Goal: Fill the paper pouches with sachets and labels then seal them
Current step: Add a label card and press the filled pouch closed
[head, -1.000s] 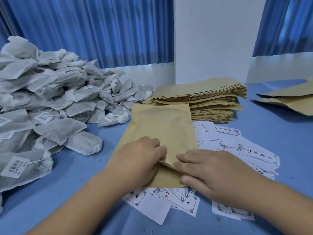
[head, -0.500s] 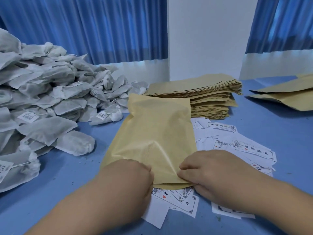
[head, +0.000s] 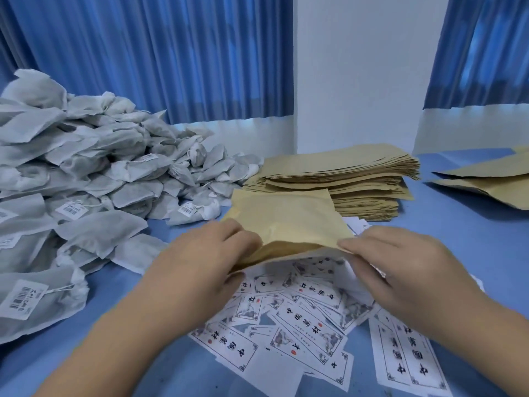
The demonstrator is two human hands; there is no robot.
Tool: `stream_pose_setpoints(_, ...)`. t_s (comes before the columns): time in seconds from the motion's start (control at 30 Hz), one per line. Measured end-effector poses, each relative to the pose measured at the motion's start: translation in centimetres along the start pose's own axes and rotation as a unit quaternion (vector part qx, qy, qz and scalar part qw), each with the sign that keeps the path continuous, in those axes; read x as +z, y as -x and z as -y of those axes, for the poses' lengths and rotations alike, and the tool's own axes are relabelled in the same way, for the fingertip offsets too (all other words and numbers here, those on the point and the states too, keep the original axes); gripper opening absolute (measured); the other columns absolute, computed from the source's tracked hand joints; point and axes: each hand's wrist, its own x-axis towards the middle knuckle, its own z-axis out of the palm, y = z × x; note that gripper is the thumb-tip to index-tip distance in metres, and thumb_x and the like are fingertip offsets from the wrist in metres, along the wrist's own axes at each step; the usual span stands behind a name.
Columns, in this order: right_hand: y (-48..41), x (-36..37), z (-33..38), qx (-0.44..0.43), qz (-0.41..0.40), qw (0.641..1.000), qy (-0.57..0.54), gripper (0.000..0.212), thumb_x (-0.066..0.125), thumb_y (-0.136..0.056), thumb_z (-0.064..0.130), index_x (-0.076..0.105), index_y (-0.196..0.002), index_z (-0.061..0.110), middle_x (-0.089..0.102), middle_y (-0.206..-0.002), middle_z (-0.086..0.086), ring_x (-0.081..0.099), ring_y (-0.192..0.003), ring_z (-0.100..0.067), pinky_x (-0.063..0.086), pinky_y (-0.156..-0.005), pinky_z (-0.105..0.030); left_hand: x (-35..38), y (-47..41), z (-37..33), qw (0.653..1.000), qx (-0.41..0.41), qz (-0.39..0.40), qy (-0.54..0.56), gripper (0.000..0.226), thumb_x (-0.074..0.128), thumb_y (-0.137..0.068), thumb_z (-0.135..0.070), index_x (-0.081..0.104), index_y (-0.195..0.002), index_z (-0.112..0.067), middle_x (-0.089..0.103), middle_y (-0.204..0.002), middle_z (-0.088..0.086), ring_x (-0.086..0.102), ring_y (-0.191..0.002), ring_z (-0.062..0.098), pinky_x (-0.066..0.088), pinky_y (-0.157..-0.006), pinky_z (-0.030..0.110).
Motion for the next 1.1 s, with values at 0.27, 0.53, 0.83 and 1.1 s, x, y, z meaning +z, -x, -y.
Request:
stream_pose_setpoints(0.27, 0.1, -1.5, -2.4, -0.014, -0.081, 0.996, 0.013, 0.022, 0.056, -0.090, 0.014, 0.075, -0.096, 0.004, 0.070, -0.085, -0.004, 0.066, -0.071, -0.021, 0.052, -0.059, -0.028, -0.9, 0.3, 1.0, 0.980, 0.020, -0.197, 0.026, 0.029, 0.051, -0.086, -0.030, 0.073, -0.079, -0.013, 0.059, -0.072, -0.004, 0.057, -0.062, 0.021, 0.046, -0.045, 0.033)
stream_pose_setpoints(0.53, -0.1, -1.9, -2.3, -0.055, -0.048, 0.997, 0.012, 0.025, 0.052, -0.086, 0.011, 0.076, -0.085, 0.005, 0.065, -0.075, -0.005, 0.061, -0.063, -0.025, 0.047, -0.044, -0.033, 0.0, 0.3, 1.1, 0.977, 0.015, -0.207, 0.051, 0.031, 0.053, -0.084, -0.031, 0.074, -0.070, -0.013, 0.056, -0.061, -0.007, 0.046, -0.056, 0.009, 0.042, -0.040, 0.027)
stream_pose_setpoints(0.83, -0.3, -2.0, -2.3, -0.034, -0.057, 0.997, 0.030, 0.012, 0.064, -0.075, -0.001, 0.074, -0.080, 0.001, 0.059, -0.065, -0.007, 0.056, -0.056, -0.029, 0.045, -0.040, -0.035, 0.2, 0.1, -1.1, 0.977, 0.045, -0.207, 0.022, 0.026, 0.051, -0.082, -0.028, 0.068, -0.070, -0.012, 0.059, -0.068, -0.004, 0.058, -0.056, 0.021, 0.044, -0.038, 0.036)
stream_pose_setpoints(1.1, -0.2, -1.4, -1.3, -0.057, -0.044, 0.997, 0.036, 0.015, 0.067, -0.072, -0.005, 0.075, -0.080, 0.006, 0.062, -0.070, -0.007, 0.057, -0.060, -0.028, 0.045, -0.052, -0.035, -0.2, 0.2, -1.3, 0.986, 0.038, -0.162, -0.028, 0.020, 0.044, -0.080, -0.025, 0.059, -0.070, -0.015, 0.051, -0.068, -0.007, 0.044, -0.062, 0.013, 0.030, -0.040, 0.025)
